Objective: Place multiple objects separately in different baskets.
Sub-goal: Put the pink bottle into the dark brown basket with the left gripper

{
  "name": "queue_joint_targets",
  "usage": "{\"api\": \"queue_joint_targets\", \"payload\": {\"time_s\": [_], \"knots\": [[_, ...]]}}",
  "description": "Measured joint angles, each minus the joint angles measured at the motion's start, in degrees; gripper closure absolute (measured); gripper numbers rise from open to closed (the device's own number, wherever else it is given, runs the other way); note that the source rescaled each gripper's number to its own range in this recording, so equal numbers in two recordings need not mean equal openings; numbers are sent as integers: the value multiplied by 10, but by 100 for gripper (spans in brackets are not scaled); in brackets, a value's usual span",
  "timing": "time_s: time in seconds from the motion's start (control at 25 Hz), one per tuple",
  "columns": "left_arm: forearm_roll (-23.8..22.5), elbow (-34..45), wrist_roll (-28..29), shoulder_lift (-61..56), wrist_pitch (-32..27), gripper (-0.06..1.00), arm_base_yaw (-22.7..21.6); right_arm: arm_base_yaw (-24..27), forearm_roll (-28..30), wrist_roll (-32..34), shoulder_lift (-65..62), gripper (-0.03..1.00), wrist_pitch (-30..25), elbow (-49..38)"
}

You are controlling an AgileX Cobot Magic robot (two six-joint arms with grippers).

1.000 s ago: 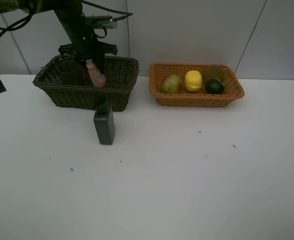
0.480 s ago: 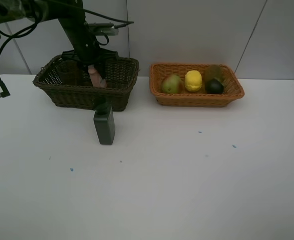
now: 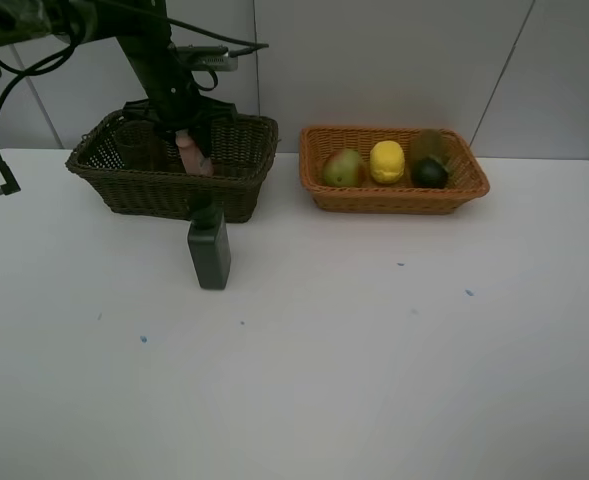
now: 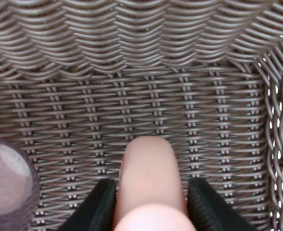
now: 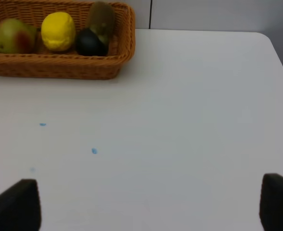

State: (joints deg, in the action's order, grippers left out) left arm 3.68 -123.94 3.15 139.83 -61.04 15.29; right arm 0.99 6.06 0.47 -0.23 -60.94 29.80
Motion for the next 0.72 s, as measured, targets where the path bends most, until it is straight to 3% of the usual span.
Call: {"api": "queue_joint_targets", "payload": {"time_s": [0.2,0.32,0.44,0.72], "knots": [[-3,0,-13,0,0,51,0,0,0,0,0,-2,0,0],[-3,0,-14,0,0,34,0,0,0,0,0,-2,0,0],[-3,0,-13,0,-3,25,0,0,0,0,0,-2,0,0],[-2,0,-13,0,-15,23,0,0,0,1,0,-2,0,0]]}}
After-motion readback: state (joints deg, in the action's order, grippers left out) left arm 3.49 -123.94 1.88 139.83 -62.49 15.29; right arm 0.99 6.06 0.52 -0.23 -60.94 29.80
